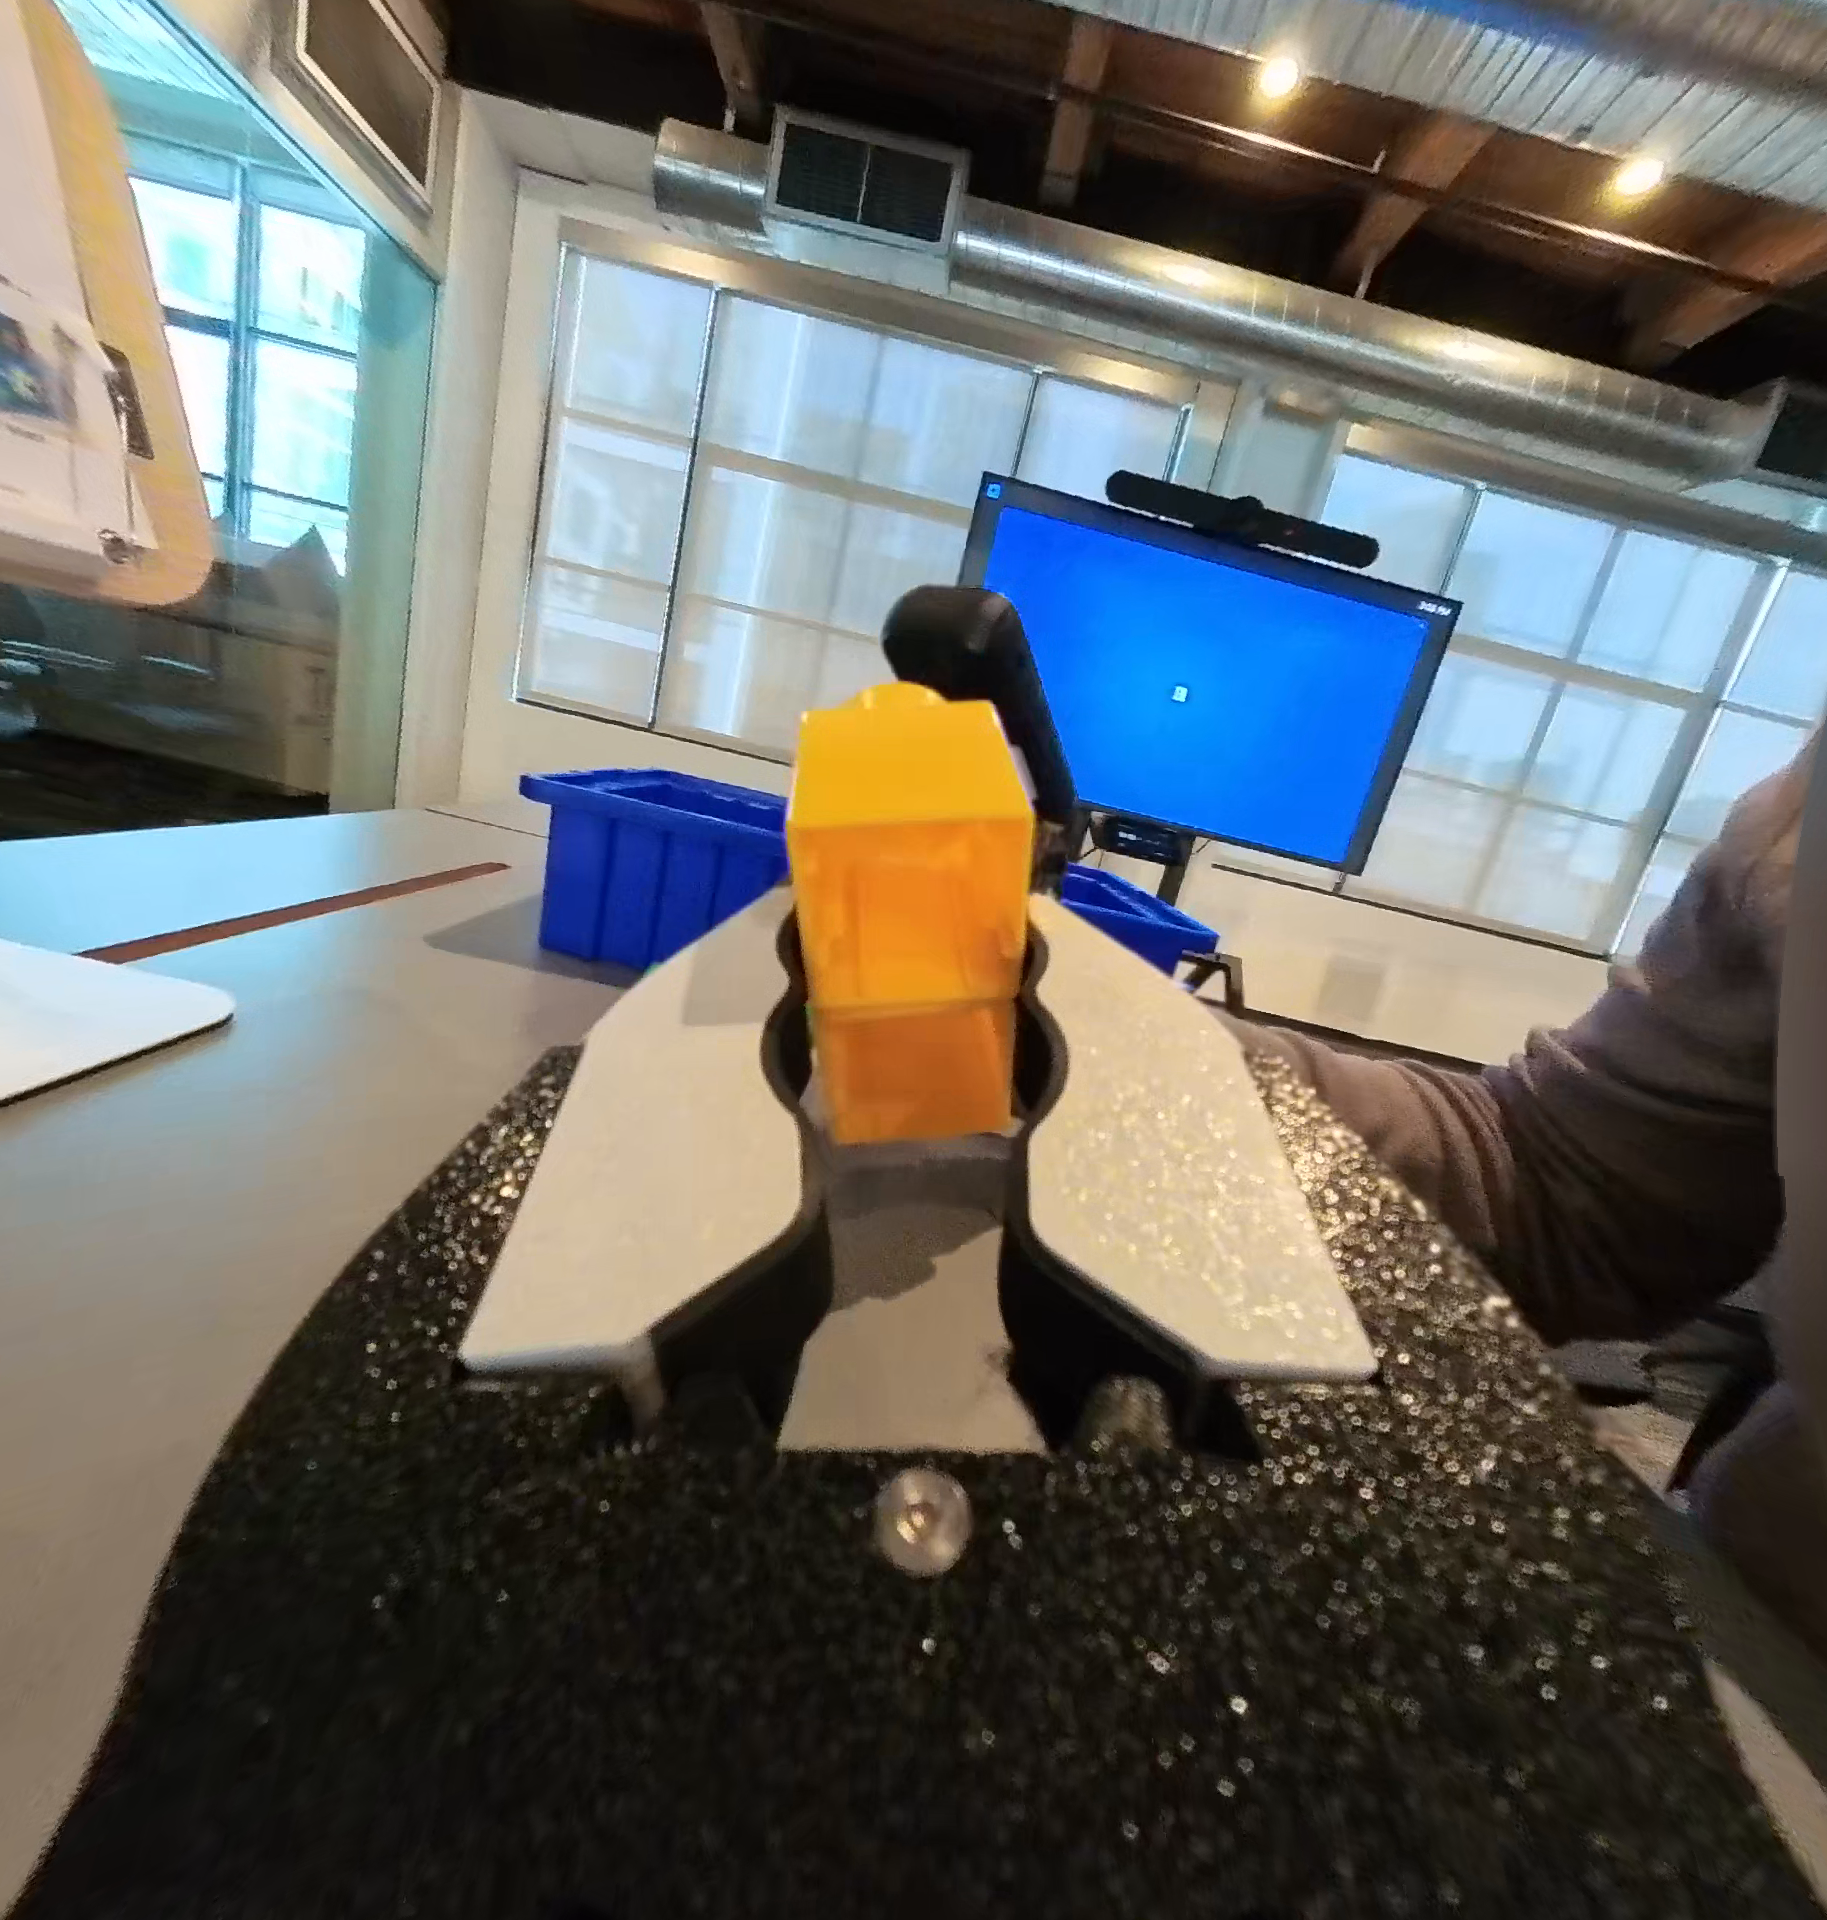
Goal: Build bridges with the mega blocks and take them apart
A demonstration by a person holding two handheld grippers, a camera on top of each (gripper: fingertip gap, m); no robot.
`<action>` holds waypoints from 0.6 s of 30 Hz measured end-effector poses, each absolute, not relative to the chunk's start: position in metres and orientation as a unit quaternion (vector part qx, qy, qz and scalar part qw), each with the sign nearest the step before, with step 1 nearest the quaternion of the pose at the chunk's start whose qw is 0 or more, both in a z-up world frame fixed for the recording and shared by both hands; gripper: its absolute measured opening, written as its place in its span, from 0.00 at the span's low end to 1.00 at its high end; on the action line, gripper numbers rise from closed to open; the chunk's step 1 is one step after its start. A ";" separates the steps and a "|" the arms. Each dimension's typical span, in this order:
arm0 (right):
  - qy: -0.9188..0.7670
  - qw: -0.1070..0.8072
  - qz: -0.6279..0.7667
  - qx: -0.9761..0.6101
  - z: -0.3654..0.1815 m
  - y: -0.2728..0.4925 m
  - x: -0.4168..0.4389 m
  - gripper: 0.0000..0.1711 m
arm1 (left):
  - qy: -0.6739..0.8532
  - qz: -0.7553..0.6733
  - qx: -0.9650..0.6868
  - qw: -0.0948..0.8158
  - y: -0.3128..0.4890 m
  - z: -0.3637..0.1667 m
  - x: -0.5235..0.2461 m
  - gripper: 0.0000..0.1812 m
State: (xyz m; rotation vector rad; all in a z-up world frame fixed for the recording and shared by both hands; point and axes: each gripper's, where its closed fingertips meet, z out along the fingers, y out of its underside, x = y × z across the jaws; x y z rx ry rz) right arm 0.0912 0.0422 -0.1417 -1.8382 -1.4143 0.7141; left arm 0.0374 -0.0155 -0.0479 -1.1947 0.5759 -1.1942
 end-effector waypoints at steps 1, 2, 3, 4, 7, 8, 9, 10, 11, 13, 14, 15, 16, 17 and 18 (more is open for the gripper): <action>-0.554 0.341 0.262 -0.713 -0.148 0.041 0.091 0.22 | 0.251 -0.521 -0.521 0.627 -0.015 -0.048 0.037 0.20; -0.565 0.333 0.256 -0.710 -0.153 0.039 0.090 0.22 | 0.250 -0.522 -0.521 0.627 -0.015 -0.048 0.037 0.20; -0.570 0.333 0.255 -0.706 -0.154 0.038 0.088 0.24 | 0.250 -0.523 -0.521 0.627 -0.015 -0.049 0.037 0.20; -0.566 0.342 0.258 -0.704 -0.152 0.039 0.086 0.36 | 0.250 -0.523 -0.520 0.627 -0.015 -0.049 0.038 0.20; -0.561 0.352 0.345 -0.665 -0.131 0.023 0.074 0.43 | 0.250 -0.524 -0.516 0.629 -0.015 -0.048 0.038 0.20; -0.560 0.353 0.400 -0.635 -0.119 0.011 0.069 0.42 | 0.251 -0.528 -0.515 0.627 -0.016 -0.048 0.038 0.20; -0.554 0.347 0.454 -0.605 -0.106 -0.001 0.065 0.41 | 0.253 -0.533 -0.513 0.623 -0.017 -0.048 0.039 0.20; -0.544 0.340 0.498 -0.584 -0.096 -0.009 0.063 0.37 | 0.255 -0.536 -0.512 0.620 -0.017 -0.049 0.041 0.20; -0.532 0.336 0.527 -0.571 -0.089 -0.013 0.062 0.35 | 0.258 -0.538 -0.512 0.618 -0.018 -0.049 0.042 0.20; -0.521 0.326 0.553 -0.562 -0.085 -0.017 0.059 0.34 | 0.267 -0.535 -0.513 0.616 -0.019 -0.050 0.046 0.20; -0.523 0.321 0.552 -0.565 -0.087 -0.018 0.058 0.34 | 0.270 -0.532 -0.515 0.615 -0.020 -0.051 0.047 0.20; -0.527 0.319 0.543 -0.571 -0.091 -0.017 0.057 0.35 | 0.273 -0.530 -0.517 0.615 -0.020 -0.052 0.048 0.20; -0.531 0.320 0.534 -0.575 -0.094 -0.017 0.056 0.35 | 0.273 -0.529 -0.518 0.615 -0.019 -0.052 0.048 0.20; -0.531 0.326 0.526 -0.579 -0.096 -0.015 0.055 0.36 | 0.272 -0.528 -0.518 0.615 -0.019 -0.052 0.048 0.20; -0.529 0.335 0.526 -0.576 -0.094 -0.014 0.054 0.37 | 0.271 -0.529 -0.519 0.614 -0.019 -0.052 0.048 0.20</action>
